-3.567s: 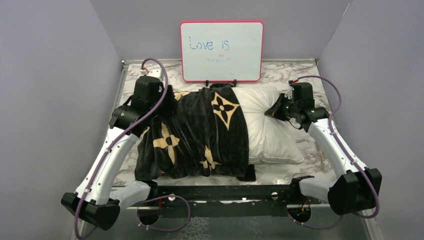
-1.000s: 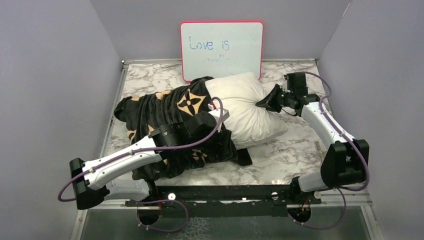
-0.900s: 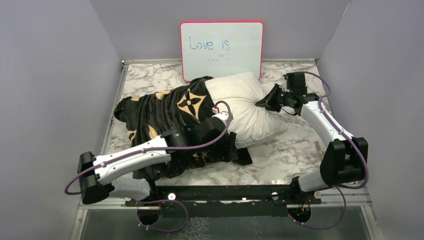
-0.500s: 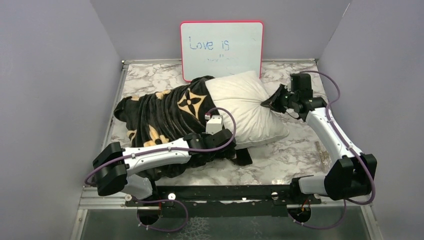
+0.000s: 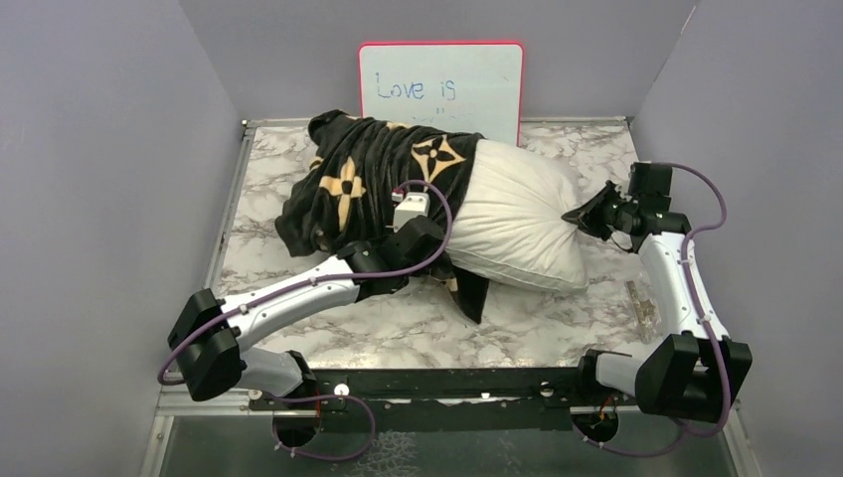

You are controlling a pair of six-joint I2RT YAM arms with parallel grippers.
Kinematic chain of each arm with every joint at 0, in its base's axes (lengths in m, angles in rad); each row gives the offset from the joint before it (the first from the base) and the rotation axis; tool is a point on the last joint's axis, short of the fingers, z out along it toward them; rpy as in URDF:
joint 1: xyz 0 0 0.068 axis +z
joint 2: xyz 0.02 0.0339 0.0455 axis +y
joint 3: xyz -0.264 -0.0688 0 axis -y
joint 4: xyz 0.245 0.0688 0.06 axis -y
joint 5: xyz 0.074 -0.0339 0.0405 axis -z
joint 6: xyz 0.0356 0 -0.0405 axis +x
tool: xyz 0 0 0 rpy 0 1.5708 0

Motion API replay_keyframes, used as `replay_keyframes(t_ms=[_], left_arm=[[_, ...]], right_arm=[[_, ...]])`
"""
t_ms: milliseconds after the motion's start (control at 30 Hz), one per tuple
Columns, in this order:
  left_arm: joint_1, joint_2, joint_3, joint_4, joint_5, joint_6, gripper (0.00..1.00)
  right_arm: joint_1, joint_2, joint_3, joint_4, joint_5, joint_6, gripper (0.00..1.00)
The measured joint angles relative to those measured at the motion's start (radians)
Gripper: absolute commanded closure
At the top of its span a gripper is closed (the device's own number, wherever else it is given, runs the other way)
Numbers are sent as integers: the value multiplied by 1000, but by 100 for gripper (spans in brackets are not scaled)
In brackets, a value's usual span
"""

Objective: Remove the pillowcase from the pillow
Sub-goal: Remove the pillow from the pillowcase.

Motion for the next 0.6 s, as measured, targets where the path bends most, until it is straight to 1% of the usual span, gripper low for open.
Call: replay_keyframes(t_ms=[67,100,133,200,267,367,433,500,600], left_arm=[[26,-32,-16,21,0,11,100],[32,-47,-28,29,1,11,100],[37,-67,-48,39,5,8,100],[38,-95,-86,46,20,1,100],[39,-118,-125,58,46,-3,100],[39,-139,-165,79,98,-2,100],[29,-143,-170,89,116,-1,100],[5,-143,-170,105,121,3,100],[-26,-137,-160,115,121,8,100]], right_arm=[[-6,-3,0,-3,-15,-14,98],[-7,-1,2,-4,-30,-26,91],[-8,5,7,-8,-50,-40,84],[-11,28,30,-29,-105,-74,62],[-16,51,48,-40,-152,-107,42],[-31,58,53,-56,-177,-148,25],[-36,53,55,-79,-165,-166,3],[-38,39,59,-124,-96,-161,0],[-39,-11,59,-201,67,-132,0]])
